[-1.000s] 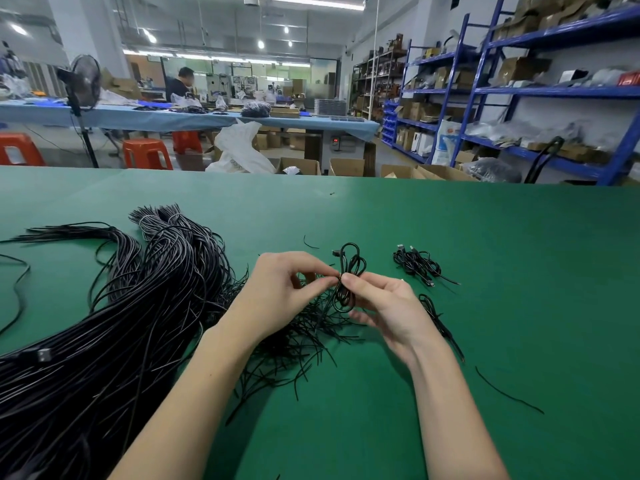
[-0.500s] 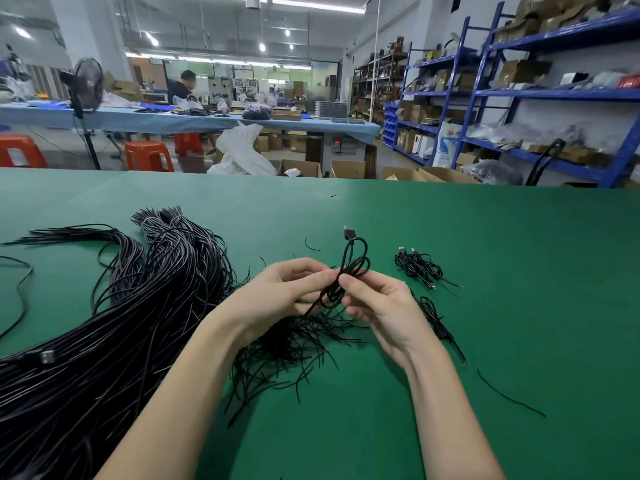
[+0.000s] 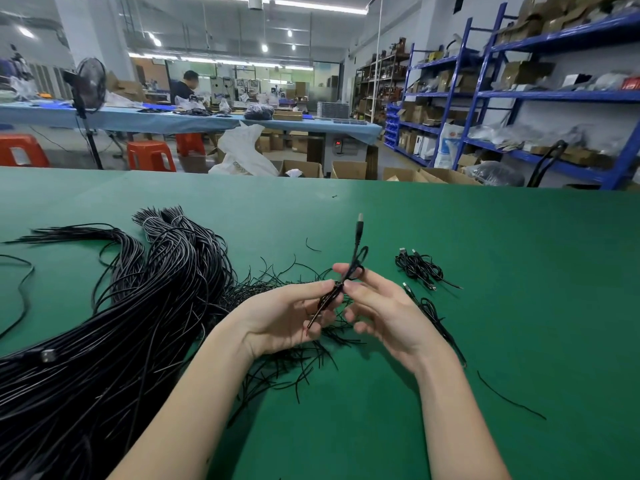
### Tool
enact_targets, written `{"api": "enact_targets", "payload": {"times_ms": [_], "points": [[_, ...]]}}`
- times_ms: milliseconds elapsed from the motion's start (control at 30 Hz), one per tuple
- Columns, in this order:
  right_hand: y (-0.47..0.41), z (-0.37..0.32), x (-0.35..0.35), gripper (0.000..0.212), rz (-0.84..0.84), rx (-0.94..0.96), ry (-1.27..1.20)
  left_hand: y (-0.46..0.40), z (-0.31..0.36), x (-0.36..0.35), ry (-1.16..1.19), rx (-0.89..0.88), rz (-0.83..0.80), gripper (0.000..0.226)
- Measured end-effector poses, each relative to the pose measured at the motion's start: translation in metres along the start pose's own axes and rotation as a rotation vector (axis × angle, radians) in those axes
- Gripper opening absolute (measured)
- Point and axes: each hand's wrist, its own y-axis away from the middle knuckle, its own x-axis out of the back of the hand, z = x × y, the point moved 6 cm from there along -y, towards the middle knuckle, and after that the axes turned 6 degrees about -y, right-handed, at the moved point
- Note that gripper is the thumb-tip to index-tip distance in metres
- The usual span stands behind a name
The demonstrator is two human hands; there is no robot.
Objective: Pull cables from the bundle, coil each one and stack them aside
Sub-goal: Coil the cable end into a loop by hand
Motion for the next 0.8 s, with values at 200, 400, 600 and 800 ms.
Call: {"api": "enact_targets", "payload": {"times_ms": [200, 400, 600, 800], "points": [[0.001, -0.02, 0.004, 0.026, 0.177, 0.336, 0.36, -0.007, 0.002, 0.016, -0.088, -0.103, 0.217, 0.032], [0.001, -0.02, 0.001, 0.014, 0.257, 0.488, 0.733, -0.007, 0.005, 0.029, -0.206, -0.154, 0.334, 0.019], [0.001, -0.016, 0.005, 0.006, 0.291, 0.557, 0.777, -0.009, 0.003, 0.026, -0.224, -0.165, 0.331, 0.023], [0.002, -0.016, 0.001, 0.009, 0.267, 0.642, 0.795, -0.007, 0.005, 0.021, -0.153, -0.189, 0.322, 0.015]]}}
